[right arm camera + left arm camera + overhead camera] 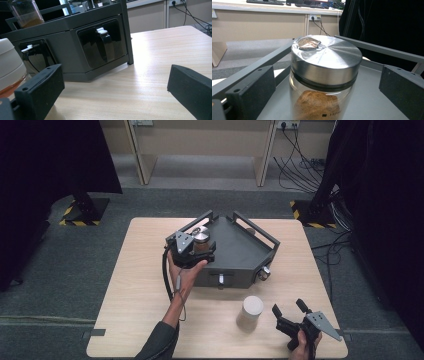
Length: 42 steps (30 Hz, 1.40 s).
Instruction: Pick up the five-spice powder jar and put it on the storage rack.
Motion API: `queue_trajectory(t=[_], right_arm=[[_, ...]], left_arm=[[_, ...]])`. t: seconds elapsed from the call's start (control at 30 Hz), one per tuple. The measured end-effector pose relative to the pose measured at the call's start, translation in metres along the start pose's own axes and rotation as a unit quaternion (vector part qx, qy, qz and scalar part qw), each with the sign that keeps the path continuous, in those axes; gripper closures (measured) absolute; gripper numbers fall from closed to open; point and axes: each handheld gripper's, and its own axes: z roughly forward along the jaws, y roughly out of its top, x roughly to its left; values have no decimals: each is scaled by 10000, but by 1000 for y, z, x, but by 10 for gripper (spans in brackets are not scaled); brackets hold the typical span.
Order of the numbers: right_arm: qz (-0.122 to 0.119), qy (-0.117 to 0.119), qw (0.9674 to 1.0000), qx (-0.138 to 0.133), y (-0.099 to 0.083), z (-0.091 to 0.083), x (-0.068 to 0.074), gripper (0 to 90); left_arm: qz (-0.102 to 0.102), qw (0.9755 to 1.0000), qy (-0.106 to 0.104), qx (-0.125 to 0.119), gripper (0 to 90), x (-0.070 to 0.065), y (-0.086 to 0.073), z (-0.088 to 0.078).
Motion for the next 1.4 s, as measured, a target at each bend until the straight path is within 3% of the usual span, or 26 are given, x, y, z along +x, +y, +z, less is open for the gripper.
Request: queue_trajectory(t=[0.4, 0.7, 0.83, 1.07, 1.4], right_arm=[[20, 1, 10000, 7, 0, 0, 0, 11], [21, 2, 10000, 14, 0, 0, 0, 11], [17, 5, 10000, 16, 0, 0, 0, 12], [21, 4, 10000, 13, 0, 0, 0, 11], [16, 11, 10000, 17, 0, 0, 0, 11]], left_arm=[[-159, 9997, -73, -153, 2, 4, -6, -15], [36, 9997, -103, -240, 3, -6, -9, -31], [-47, 9994, -163, -313, 3, -4, -14, -40], [-90, 9986, -245, -456, 4, -3, -29, -54], [19, 9976, -272, -636, 3, -8, -59, -77]])
